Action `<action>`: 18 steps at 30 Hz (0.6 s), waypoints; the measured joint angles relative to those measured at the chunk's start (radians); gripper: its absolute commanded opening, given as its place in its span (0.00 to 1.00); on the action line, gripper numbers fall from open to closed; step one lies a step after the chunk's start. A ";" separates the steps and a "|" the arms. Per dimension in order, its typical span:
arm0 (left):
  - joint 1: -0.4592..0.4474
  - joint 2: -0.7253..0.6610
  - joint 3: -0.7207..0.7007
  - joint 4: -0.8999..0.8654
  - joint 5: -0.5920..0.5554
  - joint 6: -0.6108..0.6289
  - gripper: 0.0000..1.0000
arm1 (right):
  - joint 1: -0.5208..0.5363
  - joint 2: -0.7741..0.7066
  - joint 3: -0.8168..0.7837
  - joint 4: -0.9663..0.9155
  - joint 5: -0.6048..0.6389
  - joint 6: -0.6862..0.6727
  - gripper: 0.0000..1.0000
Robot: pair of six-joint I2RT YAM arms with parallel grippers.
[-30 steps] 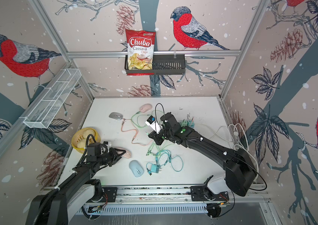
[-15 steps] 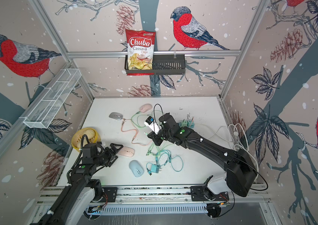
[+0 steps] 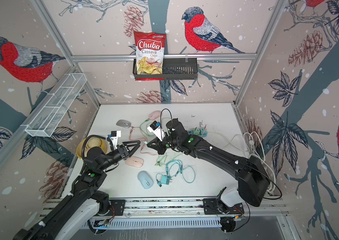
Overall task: Unplug the wireless mouse
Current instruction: Place the mouse at the center of the board, then place the power cord at the center of the board.
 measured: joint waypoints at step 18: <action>-0.150 0.002 0.256 -0.338 -0.415 0.450 0.73 | -0.128 -0.393 -0.191 -0.132 0.375 0.108 0.69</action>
